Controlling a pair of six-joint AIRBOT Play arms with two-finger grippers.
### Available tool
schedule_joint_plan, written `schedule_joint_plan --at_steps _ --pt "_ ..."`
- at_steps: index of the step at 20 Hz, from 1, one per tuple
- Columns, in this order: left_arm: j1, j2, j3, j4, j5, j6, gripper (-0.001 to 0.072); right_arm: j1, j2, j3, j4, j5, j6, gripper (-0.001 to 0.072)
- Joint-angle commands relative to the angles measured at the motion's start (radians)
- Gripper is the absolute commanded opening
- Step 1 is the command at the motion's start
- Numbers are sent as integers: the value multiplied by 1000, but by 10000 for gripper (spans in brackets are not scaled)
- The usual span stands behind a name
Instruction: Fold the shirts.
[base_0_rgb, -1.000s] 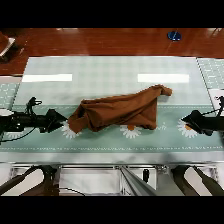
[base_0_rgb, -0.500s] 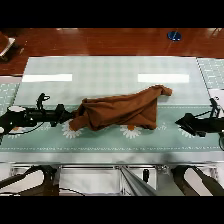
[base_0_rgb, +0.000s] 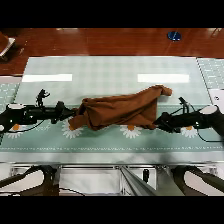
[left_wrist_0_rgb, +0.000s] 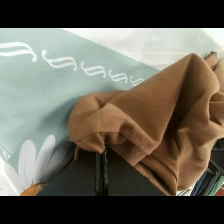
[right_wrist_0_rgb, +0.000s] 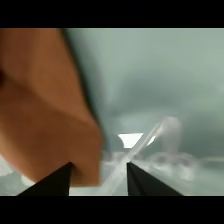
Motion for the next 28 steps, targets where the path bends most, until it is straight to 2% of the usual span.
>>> schedule_joint_plan --at_steps 1,3,4,5,6,9,13,15,18,20,22,25,28 --pt "0 -1 2 -1 -2 5 16 112 -95 63 86 -70 -3 406" --pt "0 -1 2 -1 -4 5 16 158 -148 117 101 -77 1 402" --pt "0 -1 2 -1 -5 5 16 181 -171 145 105 -76 1 318" --pt "0 -1 2 -1 -5 5 16 201 -185 169 106 -74 0 196" --pt "0 0 6 -1 -5 5 16 218 -188 200 106 -66 -27 29" --pt "19 37 72 -13 -19 49 16 210 -158 370 100 24 -35 24" --pt "54 200 277 -320 42 58 15 198 -71 789 24 90 27 23" --pt "54 289 443 -377 86 73 15 198 -34 1019 -8 132 53 23" --pt "96 408 691 -305 106 74 15 198 64 1278 -109 161 89 23" --pt "153 480 821 -216 117 41 15 198 154 1380 -175 171 102 23" --pt "225 552 913 -117 119 -13 15 198 262 1418 -238 177 103 23" --pt "340 668 988 -5 149 -27 15 198 419 1418 -329 203 113 23" --pt "353 772 999 136 210 -78 15 198 523 1418 -430 272 145 23"
